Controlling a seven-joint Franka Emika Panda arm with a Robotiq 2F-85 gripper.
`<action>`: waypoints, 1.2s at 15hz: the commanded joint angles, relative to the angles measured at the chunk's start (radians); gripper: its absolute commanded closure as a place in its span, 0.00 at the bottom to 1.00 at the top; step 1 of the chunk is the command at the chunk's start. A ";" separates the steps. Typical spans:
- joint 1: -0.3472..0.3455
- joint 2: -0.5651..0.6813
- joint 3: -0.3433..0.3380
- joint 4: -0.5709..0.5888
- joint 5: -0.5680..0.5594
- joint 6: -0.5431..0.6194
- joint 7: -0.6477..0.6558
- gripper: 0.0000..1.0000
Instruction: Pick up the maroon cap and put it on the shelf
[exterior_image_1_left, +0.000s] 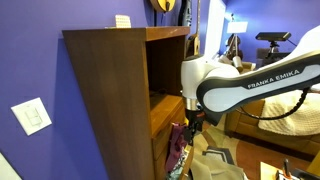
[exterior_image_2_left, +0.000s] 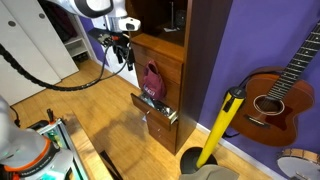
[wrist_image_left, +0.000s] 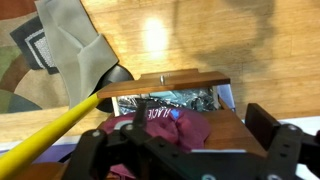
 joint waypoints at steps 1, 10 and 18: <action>-0.004 -0.038 -0.015 -0.138 0.072 0.221 0.052 0.00; -0.015 -0.004 -0.016 -0.207 0.076 0.443 0.042 0.00; -0.056 -0.003 -0.012 -0.235 -0.010 0.486 0.098 0.00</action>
